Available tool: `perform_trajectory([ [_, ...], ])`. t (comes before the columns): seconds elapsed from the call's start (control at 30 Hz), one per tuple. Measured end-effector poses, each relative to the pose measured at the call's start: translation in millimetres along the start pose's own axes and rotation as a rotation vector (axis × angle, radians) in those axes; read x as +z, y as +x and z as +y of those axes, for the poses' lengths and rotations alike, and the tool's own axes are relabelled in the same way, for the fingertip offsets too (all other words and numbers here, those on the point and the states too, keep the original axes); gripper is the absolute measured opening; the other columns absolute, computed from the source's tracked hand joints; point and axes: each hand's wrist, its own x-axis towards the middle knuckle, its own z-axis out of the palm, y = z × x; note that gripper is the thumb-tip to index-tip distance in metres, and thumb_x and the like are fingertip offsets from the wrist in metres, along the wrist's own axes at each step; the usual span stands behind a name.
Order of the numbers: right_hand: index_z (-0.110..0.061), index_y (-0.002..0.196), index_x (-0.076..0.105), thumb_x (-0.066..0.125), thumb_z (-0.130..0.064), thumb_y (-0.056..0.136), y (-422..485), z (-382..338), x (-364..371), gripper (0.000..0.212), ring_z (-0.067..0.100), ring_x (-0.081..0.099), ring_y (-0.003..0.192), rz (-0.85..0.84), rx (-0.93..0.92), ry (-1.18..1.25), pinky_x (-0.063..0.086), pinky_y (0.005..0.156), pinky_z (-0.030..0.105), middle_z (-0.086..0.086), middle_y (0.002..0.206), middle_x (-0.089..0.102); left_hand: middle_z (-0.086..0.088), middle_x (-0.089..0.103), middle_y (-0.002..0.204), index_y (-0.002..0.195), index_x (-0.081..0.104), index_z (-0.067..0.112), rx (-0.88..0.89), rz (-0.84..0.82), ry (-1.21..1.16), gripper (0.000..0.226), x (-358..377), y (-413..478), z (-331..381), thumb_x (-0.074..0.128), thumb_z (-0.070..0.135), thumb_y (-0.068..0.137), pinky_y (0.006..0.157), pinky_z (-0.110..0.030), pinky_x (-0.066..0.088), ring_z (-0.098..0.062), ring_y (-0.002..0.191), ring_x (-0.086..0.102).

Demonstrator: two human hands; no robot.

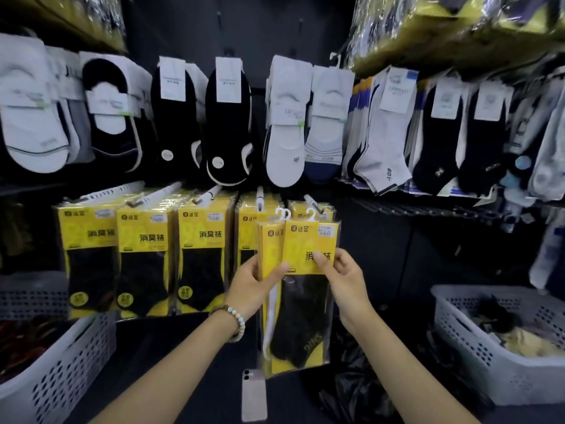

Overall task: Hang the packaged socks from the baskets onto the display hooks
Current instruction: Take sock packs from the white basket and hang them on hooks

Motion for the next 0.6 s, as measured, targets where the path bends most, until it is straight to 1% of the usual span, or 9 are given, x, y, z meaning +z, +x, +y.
perform_trajectory([
  [0.1,-0.009,0.106,0.062,0.060,-0.022,0.092,7.8,2.2,-13.6,0.020,0.013,0.072,0.085,0.031,0.074,0.023,0.055,0.065,0.019,0.002,0.095,0.075,0.004,0.054,0.068,0.096,0.061,0.027,0.032,0.007,0.102,0.042,-0.3,10.5,-1.6,0.047,0.060,0.074,0.046,-0.009,0.035,0.000,0.044,0.044],
  [0.13,-0.008,0.104,0.062,0.058,-0.022,0.093,10.9,3.6,-19.1,0.018,0.013,0.072,0.083,0.044,0.091,0.015,0.055,0.065,0.020,0.003,0.094,0.075,-0.002,0.049,0.067,0.098,0.061,0.020,0.032,0.023,0.129,0.047,-2.8,15.0,-2.8,0.045,0.059,0.077,0.047,-0.013,0.034,-0.005,0.046,0.041],
  [0.23,-0.009,0.102,0.063,0.053,-0.019,0.096,22.7,9.6,-36.0,0.016,0.010,0.072,0.079,0.115,0.109,-0.032,0.053,0.063,0.019,0.002,0.093,0.075,-0.009,0.051,0.081,0.102,0.060,0.008,0.028,0.077,0.133,0.045,-16.6,30.4,-4.6,0.047,0.048,0.088,0.064,-0.031,0.038,-0.017,0.070,0.047],
  [0.27,-0.010,0.102,0.064,0.053,-0.019,0.097,27.9,11.8,-41.0,0.015,0.009,0.072,0.078,0.143,0.108,-0.050,0.052,0.064,0.019,0.002,0.094,0.075,-0.009,0.050,0.082,0.100,0.060,0.004,0.041,0.090,0.137,0.045,-21.4,34.8,-4.9,0.047,0.046,0.089,0.065,-0.032,0.038,-0.018,0.072,0.046],
  [0.33,-0.014,0.102,0.064,0.053,-0.019,0.097,41.3,15.2,-48.8,0.014,0.012,0.071,0.084,0.188,0.101,-0.086,0.054,0.071,0.025,0.002,0.096,0.074,-0.006,0.045,0.069,0.093,0.058,0.000,0.076,0.125,0.198,0.048,-28.6,41.4,-4.4,0.046,0.047,0.089,0.056,-0.021,0.035,-0.014,0.059,0.042],
  [0.4,-0.014,0.100,0.064,0.053,-0.018,0.097,57.4,16.2,-52.4,0.012,0.019,0.069,0.094,0.206,0.087,-0.121,0.054,0.086,0.036,0.005,0.101,0.072,0.011,0.041,0.052,0.082,0.058,0.010,0.117,0.167,0.227,0.037,-33.4,46.2,-3.6,0.046,0.045,0.089,0.045,-0.012,0.030,-0.001,0.043,0.036],
  [0.47,-0.014,0.099,0.063,0.053,-0.016,0.096,73.2,15.1,-50.5,0.010,0.021,0.067,0.097,0.191,0.059,-0.165,0.052,0.091,0.038,0.007,0.102,0.071,0.015,0.042,0.042,0.077,0.056,0.019,0.135,0.185,0.227,0.028,-36.6,49.8,-3.7,0.047,0.043,0.089,0.041,-0.009,0.029,0.000,0.037,0.036],
  [0.53,-0.016,0.097,0.062,0.053,-0.015,0.096,86.9,15.7,-43.0,0.009,0.017,0.067,0.095,0.145,0.024,-0.218,0.052,0.088,0.033,0.006,0.102,0.071,0.014,0.043,0.047,0.081,0.059,0.017,0.139,0.185,0.217,0.031,-39.7,52.4,-3.9,0.047,0.045,0.089,0.044,-0.010,0.030,0.000,0.041,0.036],
  [0.6,-0.016,0.097,0.063,0.053,-0.012,0.096,98.4,18.9,-34.1,0.010,0.016,0.067,0.093,0.102,0.016,-0.238,0.052,0.083,0.028,0.005,0.101,0.072,0.016,0.053,0.055,0.092,0.062,0.022,0.135,0.179,0.214,0.026,-41.6,53.7,-4.2,0.047,0.042,0.091,0.049,-0.010,0.035,0.002,0.046,0.045],
])
